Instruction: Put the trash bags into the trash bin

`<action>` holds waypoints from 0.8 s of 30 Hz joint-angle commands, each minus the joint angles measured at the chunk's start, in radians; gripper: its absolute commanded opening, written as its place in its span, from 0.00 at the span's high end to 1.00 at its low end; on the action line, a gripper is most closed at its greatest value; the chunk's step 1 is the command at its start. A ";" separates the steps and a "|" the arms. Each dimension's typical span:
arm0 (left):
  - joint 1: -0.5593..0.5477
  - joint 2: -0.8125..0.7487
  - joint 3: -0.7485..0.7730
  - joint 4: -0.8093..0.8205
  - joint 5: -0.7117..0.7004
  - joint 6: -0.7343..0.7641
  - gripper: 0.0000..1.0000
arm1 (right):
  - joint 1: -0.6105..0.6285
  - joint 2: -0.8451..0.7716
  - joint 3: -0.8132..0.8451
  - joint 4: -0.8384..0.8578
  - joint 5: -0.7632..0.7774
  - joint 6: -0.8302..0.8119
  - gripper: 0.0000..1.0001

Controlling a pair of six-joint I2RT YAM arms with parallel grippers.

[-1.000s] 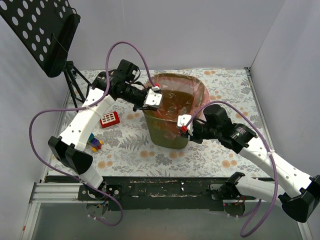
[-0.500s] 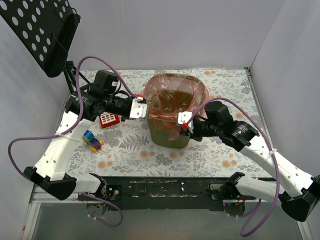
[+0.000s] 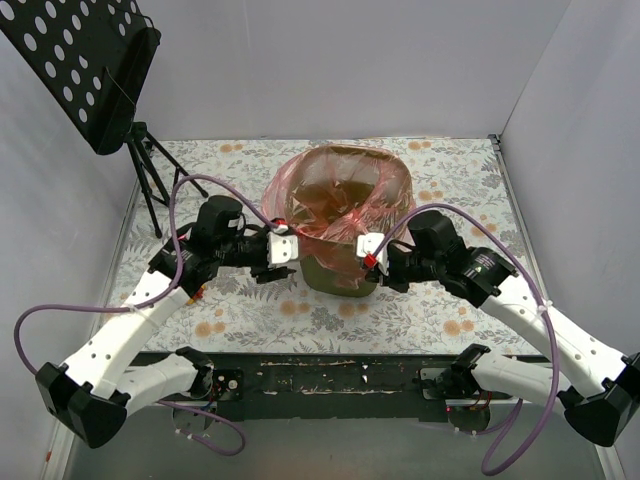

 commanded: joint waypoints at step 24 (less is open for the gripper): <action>-0.004 -0.181 0.067 0.243 -0.400 -0.618 0.27 | 0.001 -0.172 0.130 -0.197 0.139 0.011 0.99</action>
